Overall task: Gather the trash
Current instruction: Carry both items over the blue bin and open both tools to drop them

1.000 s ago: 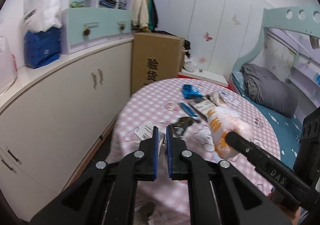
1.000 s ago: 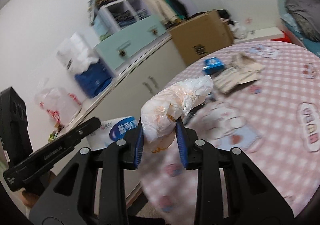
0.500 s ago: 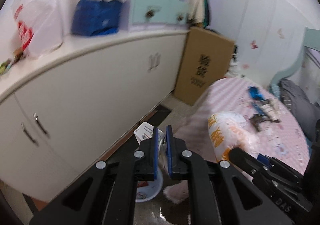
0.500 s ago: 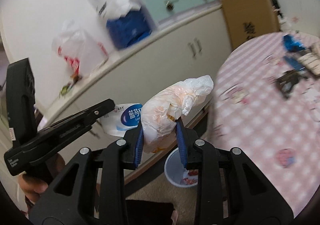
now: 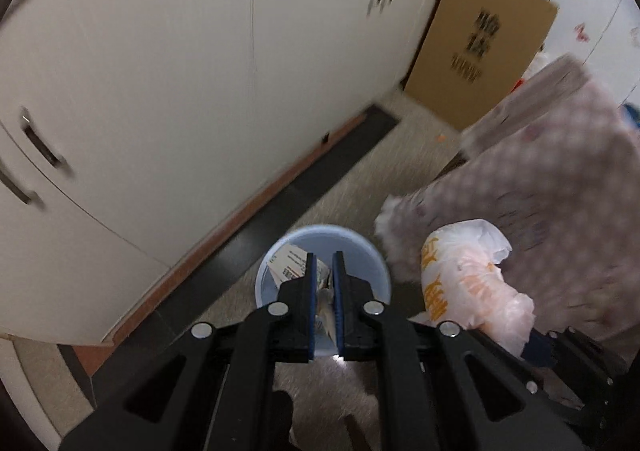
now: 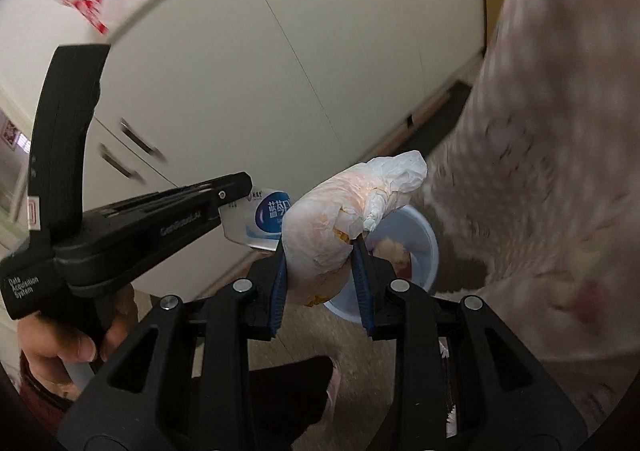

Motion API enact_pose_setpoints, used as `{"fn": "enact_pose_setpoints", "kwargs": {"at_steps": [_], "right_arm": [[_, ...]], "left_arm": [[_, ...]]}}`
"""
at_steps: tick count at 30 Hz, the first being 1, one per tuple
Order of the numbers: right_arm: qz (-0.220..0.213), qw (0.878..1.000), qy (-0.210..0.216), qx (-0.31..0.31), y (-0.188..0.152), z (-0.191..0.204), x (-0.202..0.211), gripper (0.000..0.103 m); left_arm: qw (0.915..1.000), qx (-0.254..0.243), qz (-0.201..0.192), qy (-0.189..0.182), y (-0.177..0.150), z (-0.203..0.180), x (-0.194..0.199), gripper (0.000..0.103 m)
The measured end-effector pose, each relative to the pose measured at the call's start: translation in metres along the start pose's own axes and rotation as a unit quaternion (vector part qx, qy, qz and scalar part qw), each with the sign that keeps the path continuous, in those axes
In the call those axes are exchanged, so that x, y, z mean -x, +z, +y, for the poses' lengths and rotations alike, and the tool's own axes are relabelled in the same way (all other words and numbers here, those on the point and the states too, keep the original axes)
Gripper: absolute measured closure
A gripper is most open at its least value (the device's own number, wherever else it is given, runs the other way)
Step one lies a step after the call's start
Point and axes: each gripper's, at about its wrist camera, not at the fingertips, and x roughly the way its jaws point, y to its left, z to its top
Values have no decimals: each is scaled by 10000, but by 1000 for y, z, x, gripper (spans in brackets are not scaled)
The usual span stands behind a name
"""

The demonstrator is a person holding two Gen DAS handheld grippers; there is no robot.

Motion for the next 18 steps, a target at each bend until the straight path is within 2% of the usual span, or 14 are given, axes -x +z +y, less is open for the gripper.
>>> {"fn": "enact_pose_setpoints", "kwargs": {"at_steps": [4,9,11,13,18], "right_arm": [[350,9991,-162,-156,-5,-19,-42,74],[584,9974,-307,-278,-11,-34,-73,74],[658,9968,-310,-326,-12,-37,-83,74],[720,9963,-277,-383,-15,-39,-90,74],[832,9951,-291,-441,-19,-33,-105,74]], "left_arm": [[9992,23,402,71,-1,2,-48,96],[9974,12,718,70,-5,-2,-83,91],[9967,-9,811,79,-6,-3,-93,83],[9962,2,871,53,-8,-4,-99,61],[9948,17,1017,102,-13,2,-106,55]]}}
